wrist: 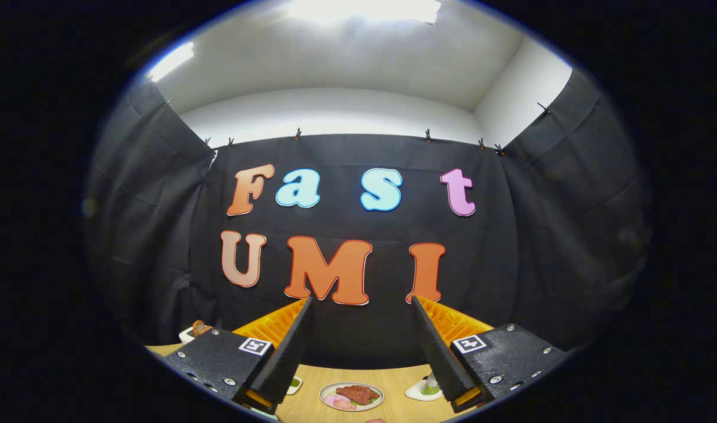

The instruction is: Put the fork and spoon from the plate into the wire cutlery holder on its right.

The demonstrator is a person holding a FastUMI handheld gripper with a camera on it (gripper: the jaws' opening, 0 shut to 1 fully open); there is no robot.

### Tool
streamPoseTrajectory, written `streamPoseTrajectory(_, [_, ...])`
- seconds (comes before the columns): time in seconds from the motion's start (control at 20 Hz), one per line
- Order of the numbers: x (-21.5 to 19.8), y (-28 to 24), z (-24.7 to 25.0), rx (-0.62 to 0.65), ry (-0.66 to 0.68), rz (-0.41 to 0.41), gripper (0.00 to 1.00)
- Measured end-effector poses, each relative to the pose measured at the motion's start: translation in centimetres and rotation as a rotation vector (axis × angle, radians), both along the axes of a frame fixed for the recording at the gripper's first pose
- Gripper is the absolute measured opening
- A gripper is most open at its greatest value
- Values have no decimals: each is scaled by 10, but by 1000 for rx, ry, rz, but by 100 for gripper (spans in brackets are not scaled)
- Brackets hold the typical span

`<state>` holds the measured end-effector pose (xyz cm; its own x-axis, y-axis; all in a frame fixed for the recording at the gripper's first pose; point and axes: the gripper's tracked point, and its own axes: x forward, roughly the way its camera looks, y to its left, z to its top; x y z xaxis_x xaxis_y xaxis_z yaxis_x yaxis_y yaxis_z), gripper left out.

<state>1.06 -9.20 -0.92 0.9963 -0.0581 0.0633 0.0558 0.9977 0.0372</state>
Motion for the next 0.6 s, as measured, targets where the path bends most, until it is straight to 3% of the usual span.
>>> streamPoseTrajectory(0.6, [-12,-6,-12,16,30,7,96])
